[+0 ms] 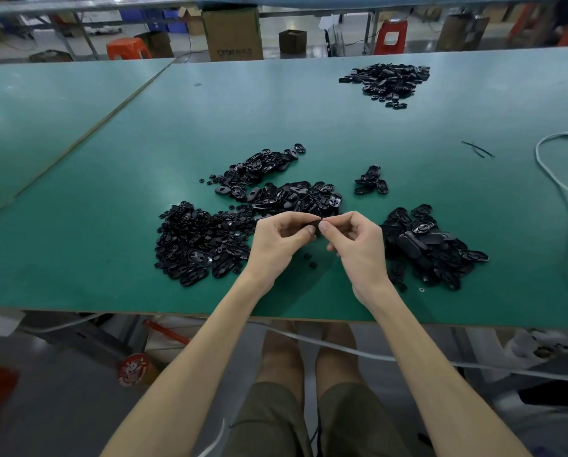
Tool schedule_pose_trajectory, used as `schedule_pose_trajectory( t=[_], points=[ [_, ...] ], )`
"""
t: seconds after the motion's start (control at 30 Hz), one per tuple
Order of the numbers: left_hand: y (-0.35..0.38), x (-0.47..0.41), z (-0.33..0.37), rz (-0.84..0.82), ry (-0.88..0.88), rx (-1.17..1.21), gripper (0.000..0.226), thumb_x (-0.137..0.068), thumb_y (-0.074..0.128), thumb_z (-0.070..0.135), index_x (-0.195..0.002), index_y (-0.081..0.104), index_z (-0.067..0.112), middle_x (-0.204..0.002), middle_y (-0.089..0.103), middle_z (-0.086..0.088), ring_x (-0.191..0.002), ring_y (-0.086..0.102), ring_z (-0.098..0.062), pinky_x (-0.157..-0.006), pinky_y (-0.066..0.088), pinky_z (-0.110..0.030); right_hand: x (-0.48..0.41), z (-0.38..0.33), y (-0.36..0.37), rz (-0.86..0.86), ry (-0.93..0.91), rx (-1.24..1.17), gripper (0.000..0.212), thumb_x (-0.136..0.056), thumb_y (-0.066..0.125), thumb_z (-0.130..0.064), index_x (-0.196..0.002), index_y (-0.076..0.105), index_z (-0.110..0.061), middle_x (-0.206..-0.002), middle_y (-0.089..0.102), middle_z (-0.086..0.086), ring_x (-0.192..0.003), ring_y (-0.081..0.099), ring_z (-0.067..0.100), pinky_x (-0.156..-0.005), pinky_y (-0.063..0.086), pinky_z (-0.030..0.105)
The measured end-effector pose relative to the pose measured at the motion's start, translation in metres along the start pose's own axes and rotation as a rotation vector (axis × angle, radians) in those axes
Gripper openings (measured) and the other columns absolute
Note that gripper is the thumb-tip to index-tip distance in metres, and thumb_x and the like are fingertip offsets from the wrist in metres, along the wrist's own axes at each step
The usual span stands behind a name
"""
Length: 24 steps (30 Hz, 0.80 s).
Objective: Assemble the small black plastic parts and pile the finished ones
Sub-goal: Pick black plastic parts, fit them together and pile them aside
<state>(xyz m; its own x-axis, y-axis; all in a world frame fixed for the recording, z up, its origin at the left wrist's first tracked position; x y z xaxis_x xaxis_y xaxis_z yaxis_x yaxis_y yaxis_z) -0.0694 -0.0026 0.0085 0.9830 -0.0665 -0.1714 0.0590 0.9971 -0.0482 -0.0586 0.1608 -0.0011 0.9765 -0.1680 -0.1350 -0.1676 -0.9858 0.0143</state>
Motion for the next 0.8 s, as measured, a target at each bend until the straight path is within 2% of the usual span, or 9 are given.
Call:
schedule_pose_trajectory(
  t=[0.1,0.2,0.33,0.43,0.53,0.6,0.7,0.77,0.8],
  points=[
    [0.000,0.001,0.002,0.019,0.010,-0.014,0.018,-0.091,0.072,-0.003,-0.106,0.077,0.004,-0.089,0.079,0.001,-0.080,0.073,-0.009,-0.077,0.055,-0.018,0.000,-0.002,0.000,0.011,0.000,-0.014,0.004,-0.092,0.077,-0.011,-0.092,0.073,-0.014,-0.078,0.076,-0.002,-0.062,0.064,0.006,-0.057,0.048,0.015],
    [-0.003,-0.001,0.012,0.065,0.045,-0.047,0.018,-0.090,0.074,-0.001,-0.107,0.077,0.003,-0.095,0.079,-0.004,-0.083,0.075,-0.013,-0.079,0.056,-0.020,0.000,-0.002,0.001,0.003,0.017,-0.031,0.014,-0.093,0.076,-0.011,-0.106,0.071,-0.016,-0.086,0.076,-0.004,-0.068,0.068,0.007,-0.059,0.050,0.018],
    [0.002,-0.014,0.041,0.077,0.118,-0.090,0.018,-0.088,0.077,0.002,-0.104,0.079,0.008,-0.098,0.080,-0.002,-0.087,0.076,-0.013,-0.083,0.057,-0.022,-0.001,0.000,0.006,-0.040,0.016,0.076,0.015,-0.093,0.076,-0.013,-0.107,0.070,-0.018,-0.093,0.077,-0.002,-0.086,0.073,0.012,-0.076,0.058,0.028],
    [0.034,-0.024,0.063,-0.071,0.139,-0.202,0.016,-0.085,0.079,0.005,-0.097,0.080,0.015,-0.090,0.080,0.005,-0.088,0.076,-0.008,-0.083,0.058,-0.023,-0.001,-0.003,0.014,-0.101,-0.018,0.130,0.003,-0.095,0.072,-0.012,-0.095,0.071,-0.015,-0.081,0.076,0.001,-0.072,0.069,0.011,-0.067,0.054,0.025],
    [0.073,-0.033,0.070,-0.229,0.141,-0.320,0.015,-0.085,0.079,0.008,-0.096,0.081,0.018,-0.088,0.080,0.009,-0.088,0.074,-0.001,-0.085,0.057,-0.019,-0.004,0.000,0.009,-0.049,0.026,0.262,0.016,-0.087,0.063,-0.003,-0.075,0.065,-0.013,-0.060,0.069,-0.006,-0.053,0.058,0.001,-0.053,0.041,0.017],
    [0.092,-0.038,0.071,-0.284,0.156,-0.375,0.015,-0.084,0.080,0.008,-0.096,0.081,0.018,-0.089,0.079,0.009,-0.088,0.073,0.002,-0.083,0.053,-0.012,-0.004,0.002,0.007,-0.037,0.063,0.314,0.026,-0.086,0.058,0.004,-0.071,0.059,-0.018,-0.055,0.063,-0.010,-0.052,0.055,0.001,-0.052,0.039,0.015],
    [0.113,-0.043,0.068,-0.334,0.174,-0.468,0.019,-0.085,0.079,0.007,-0.101,0.081,0.018,-0.096,0.079,0.008,-0.091,0.072,0.000,-0.085,0.051,-0.009,-0.001,-0.013,0.008,-0.021,-0.047,0.345,0.032,-0.102,0.047,0.005,-0.088,0.057,-0.022,-0.078,0.061,-0.005,-0.073,0.059,0.006,-0.071,0.048,0.027],
    [0.119,-0.044,0.061,-0.365,0.147,-0.462,0.021,-0.087,0.077,0.008,-0.105,0.081,0.019,-0.100,0.079,0.009,-0.092,0.073,-0.002,-0.090,0.053,-0.015,0.002,-0.016,0.005,0.025,-0.062,0.174,0.032,-0.108,0.032,0.000,-0.102,0.058,-0.018,-0.089,0.060,-0.001,-0.082,0.061,0.008,-0.075,0.050,0.025],
    [0.117,-0.044,0.059,-0.353,0.138,-0.450,0.021,-0.089,0.076,0.009,-0.106,0.080,0.020,-0.102,0.078,0.011,-0.093,0.073,-0.002,-0.093,0.054,-0.019,0.003,-0.016,0.005,0.025,-0.082,0.157,0.030,-0.108,0.033,0.001,-0.106,0.059,-0.014,-0.090,0.060,-0.001,-0.082,0.060,0.007,-0.075,0.050,0.025]
  ],
)
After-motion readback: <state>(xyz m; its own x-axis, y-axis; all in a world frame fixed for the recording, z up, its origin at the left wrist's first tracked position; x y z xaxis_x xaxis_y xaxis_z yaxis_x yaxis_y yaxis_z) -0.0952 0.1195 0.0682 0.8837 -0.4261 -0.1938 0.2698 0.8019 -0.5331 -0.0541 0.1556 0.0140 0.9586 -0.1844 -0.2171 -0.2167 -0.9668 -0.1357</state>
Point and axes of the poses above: each hand's wrist, its own x-axis away from the middle knuckle, its own y-axis out of the palm, z = x × y, the point moved 8 cm from there along -x, towards the middle knuckle
